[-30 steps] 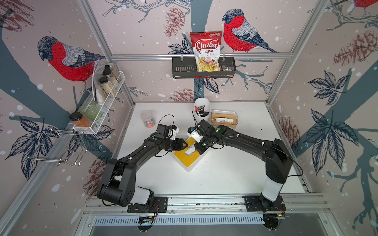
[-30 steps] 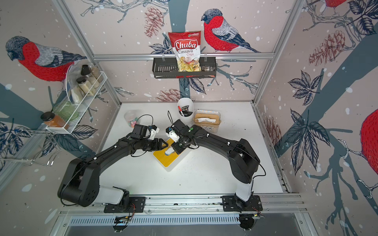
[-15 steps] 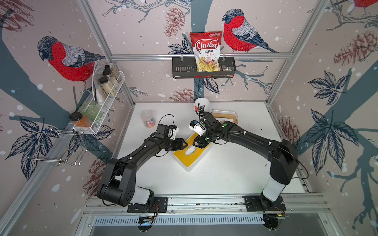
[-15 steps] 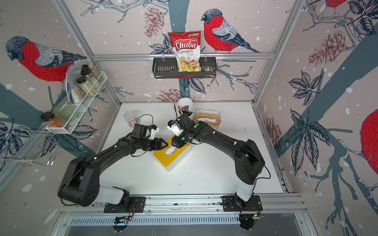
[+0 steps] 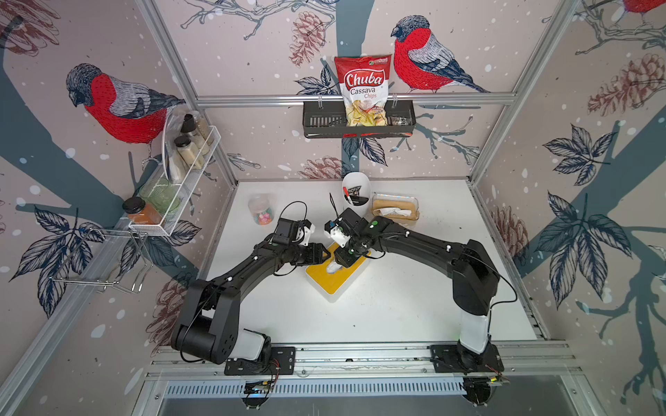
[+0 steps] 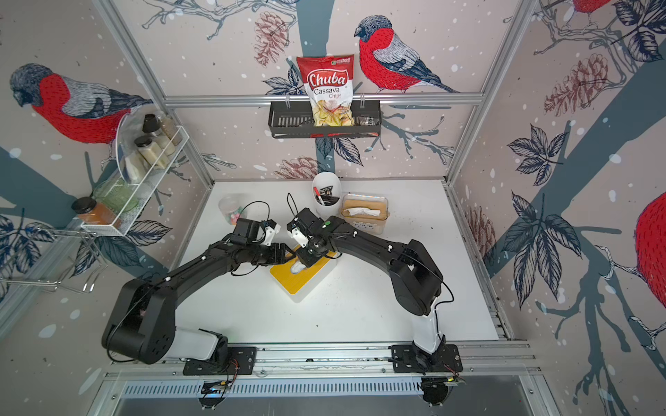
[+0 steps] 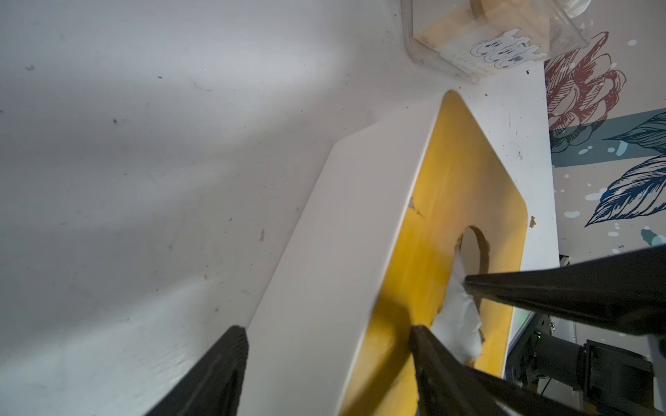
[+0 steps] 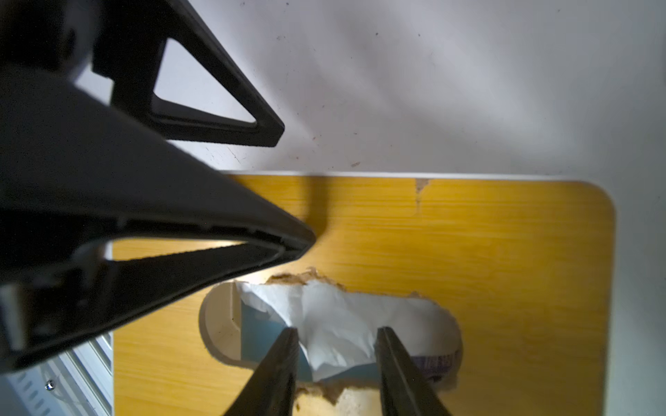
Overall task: Put the tissue paper into the tissue box
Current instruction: Pull the paper towel from the tissue box.
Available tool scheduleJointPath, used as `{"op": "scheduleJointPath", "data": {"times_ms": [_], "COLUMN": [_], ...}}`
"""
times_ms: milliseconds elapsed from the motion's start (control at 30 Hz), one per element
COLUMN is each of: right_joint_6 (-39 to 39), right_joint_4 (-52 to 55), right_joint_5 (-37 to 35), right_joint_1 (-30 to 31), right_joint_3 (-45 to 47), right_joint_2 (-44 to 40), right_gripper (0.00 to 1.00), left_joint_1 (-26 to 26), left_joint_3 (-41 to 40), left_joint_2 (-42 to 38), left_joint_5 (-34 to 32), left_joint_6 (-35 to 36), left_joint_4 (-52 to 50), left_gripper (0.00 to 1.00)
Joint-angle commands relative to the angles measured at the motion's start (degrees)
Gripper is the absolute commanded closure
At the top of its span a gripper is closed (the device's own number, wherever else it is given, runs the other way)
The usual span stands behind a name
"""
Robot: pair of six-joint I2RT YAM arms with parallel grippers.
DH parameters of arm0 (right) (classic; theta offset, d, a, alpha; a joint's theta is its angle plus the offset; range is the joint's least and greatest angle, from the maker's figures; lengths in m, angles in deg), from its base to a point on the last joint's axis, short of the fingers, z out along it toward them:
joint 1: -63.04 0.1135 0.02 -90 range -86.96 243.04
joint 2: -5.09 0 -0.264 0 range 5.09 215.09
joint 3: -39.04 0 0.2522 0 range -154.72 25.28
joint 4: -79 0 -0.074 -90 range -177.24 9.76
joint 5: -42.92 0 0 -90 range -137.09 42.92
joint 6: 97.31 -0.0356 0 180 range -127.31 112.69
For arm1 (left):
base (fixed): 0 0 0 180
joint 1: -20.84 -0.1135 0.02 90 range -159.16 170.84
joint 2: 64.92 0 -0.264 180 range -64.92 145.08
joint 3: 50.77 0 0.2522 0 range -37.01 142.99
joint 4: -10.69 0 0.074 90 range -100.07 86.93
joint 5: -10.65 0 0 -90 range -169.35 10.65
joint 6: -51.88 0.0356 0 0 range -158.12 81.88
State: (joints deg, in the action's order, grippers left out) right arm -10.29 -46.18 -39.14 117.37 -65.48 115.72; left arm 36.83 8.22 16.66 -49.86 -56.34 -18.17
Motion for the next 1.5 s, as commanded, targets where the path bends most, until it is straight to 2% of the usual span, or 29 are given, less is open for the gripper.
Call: {"op": "scheduleJointPath", "data": {"times_ms": [0,100,300,433,700,867,967,1133,1233,1467], "right_joint_6": [0.0,0.0,-0.6,-1.3,-2.5,-3.1,-3.3,-3.3,-4.1,-9.0], "right_joint_4": [0.8,1.0,0.5,-0.2,-5.2,-10.7,-13.7,-15.7,-18.2,-24.8], "right_joint_5": [-0.5,0.0,0.3,1.2,3.2,4.6,5.9,8.0,10.9,11.9], "right_joint_1": [0.1,0.3,0.2,-0.3,-0.9,-0.9,-0.9,-1.5,-3.2,-8.3], "right_joint_3": [-0.6,-1.0,-0.4,1.3,8.5,15.8,20.4,23.9,25.6,30.1], "right_joint_2": [0.4,0.7,-0.3,-2.0,-8.5,-14.3,-17.4,-20.9,-23.2,-26.9], "right_gripper": [0.60,0.62,0.88,0.99,1.00,0.97,0.90,0.63,0.52,0.47], "left_joint_1": [0.0,0.1,0.1,0.1,0.1,0.1,0.1,0.1,0.1,0.2], "left_joint_3": [-0.1,-0.2,-0.2,-0.1,0.0,0.1,0.1,0.4,0.9,1.1], "left_joint_2": [-0.1,-0.2,-0.1,0.0,0.4,0.2,0.2,-0.6,-1.7,-8.8], "left_joint_5": [-3.6,-3.7,-3.8,-4.2,-6.2,-7.1,-7.1,-7.1,-7.1,-7.3], "left_joint_6": [0.6,0.6,0.6,0.6,0.7,0.5,0.3,0.3,0.6,0.8], "left_joint_4": [-2.3,-2.3,-2.3,-2.5,-3.2,-3.4,-3.4,-3.3,-3.4,-0.8], "left_gripper": [0.26,0.26,0.26,0.26,0.26,0.27,0.27,0.27,0.26,0.27]}}
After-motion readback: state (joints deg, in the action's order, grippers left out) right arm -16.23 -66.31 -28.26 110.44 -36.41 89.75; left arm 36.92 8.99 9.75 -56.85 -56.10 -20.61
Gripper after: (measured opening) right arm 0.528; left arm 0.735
